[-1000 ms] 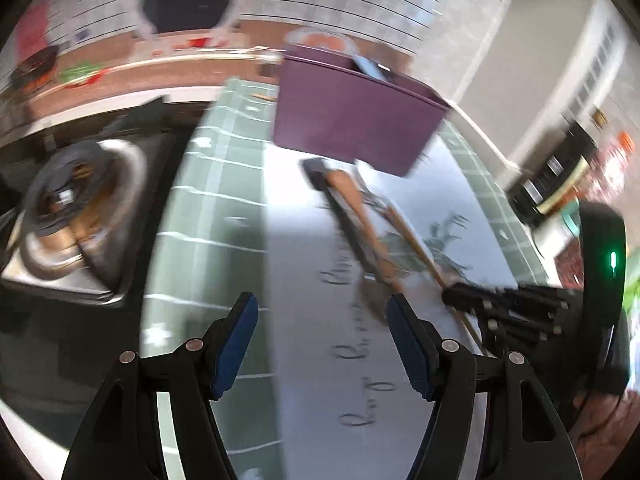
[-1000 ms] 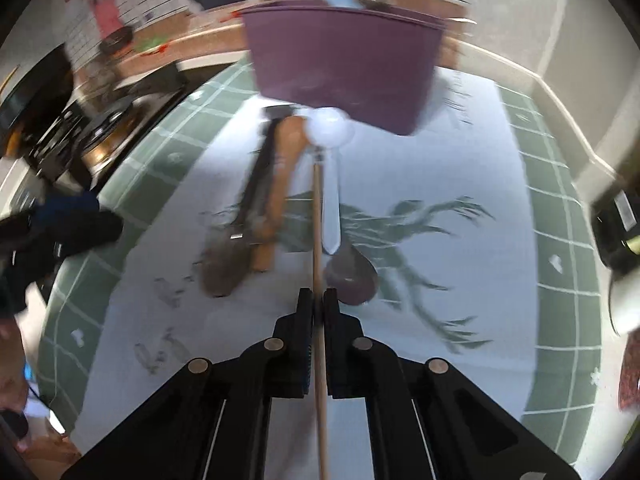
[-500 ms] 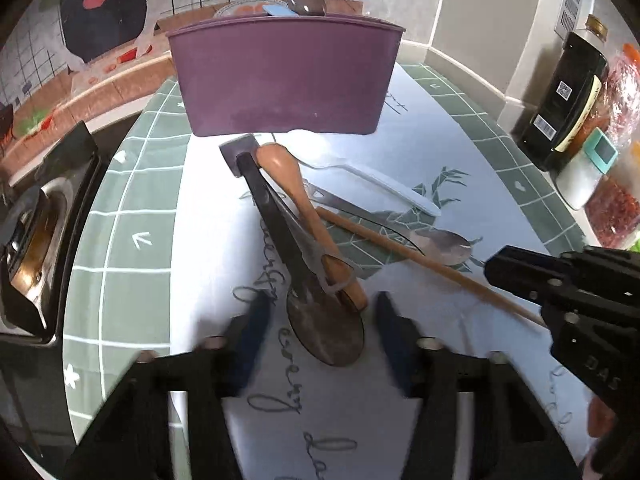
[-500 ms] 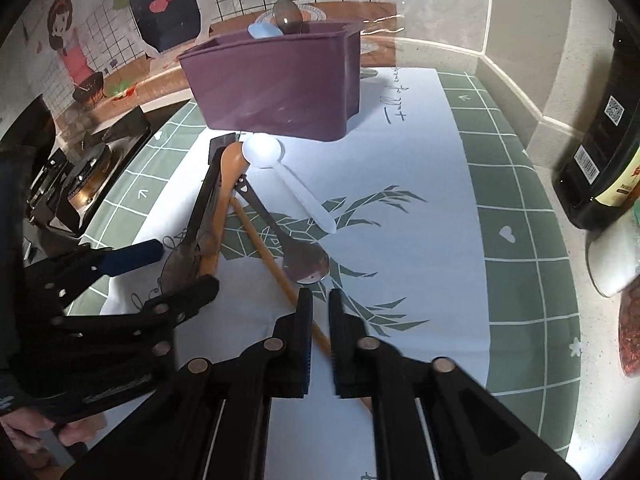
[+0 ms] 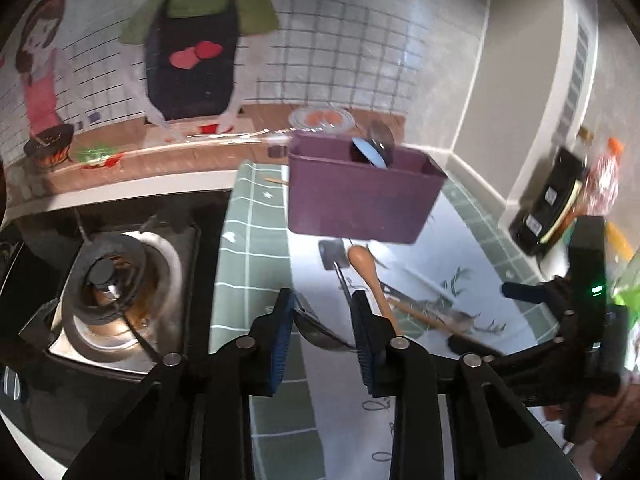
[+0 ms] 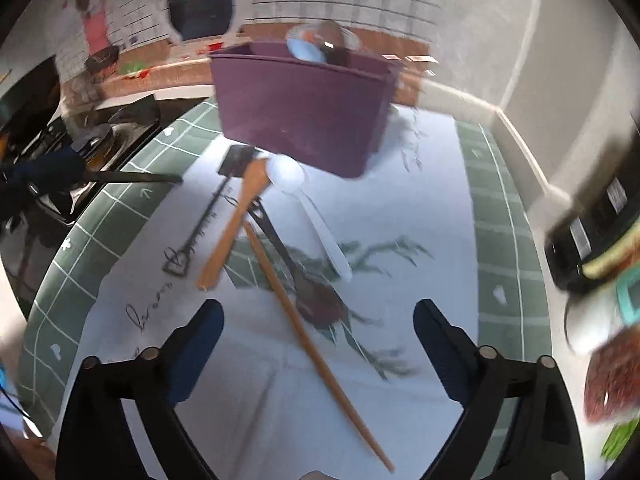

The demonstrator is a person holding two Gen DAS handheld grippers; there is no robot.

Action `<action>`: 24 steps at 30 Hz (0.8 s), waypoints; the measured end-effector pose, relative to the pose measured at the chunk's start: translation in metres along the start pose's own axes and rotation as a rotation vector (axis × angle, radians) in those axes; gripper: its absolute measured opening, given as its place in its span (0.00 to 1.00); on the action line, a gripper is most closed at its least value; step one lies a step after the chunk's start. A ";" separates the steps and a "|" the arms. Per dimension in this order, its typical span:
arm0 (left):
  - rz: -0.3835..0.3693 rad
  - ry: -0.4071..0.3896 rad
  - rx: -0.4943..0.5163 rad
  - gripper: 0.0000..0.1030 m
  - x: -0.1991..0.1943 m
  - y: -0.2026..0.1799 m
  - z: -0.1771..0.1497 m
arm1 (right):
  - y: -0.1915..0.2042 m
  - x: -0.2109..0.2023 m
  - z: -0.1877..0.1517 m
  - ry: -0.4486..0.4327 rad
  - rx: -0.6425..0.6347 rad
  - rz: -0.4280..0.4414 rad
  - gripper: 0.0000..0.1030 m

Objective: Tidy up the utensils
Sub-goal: 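Grasp the white spoon with the right tool while the left tool grasps a black-handled spoon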

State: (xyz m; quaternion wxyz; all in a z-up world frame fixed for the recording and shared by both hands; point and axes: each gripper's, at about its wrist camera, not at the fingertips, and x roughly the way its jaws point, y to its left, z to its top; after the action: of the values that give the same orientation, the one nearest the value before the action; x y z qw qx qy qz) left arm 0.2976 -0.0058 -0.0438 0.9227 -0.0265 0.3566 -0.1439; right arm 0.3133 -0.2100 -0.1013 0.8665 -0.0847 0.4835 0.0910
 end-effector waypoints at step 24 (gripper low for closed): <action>-0.049 0.167 -0.072 0.39 0.005 0.029 -0.036 | -0.008 0.095 0.088 0.089 0.006 0.274 0.27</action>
State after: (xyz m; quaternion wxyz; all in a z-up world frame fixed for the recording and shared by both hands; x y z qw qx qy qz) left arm 0.2841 0.0225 -0.0786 0.8845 -0.0564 0.4364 -0.1550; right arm 0.4366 -0.1903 -0.1368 0.8240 -0.0191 0.5286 0.2031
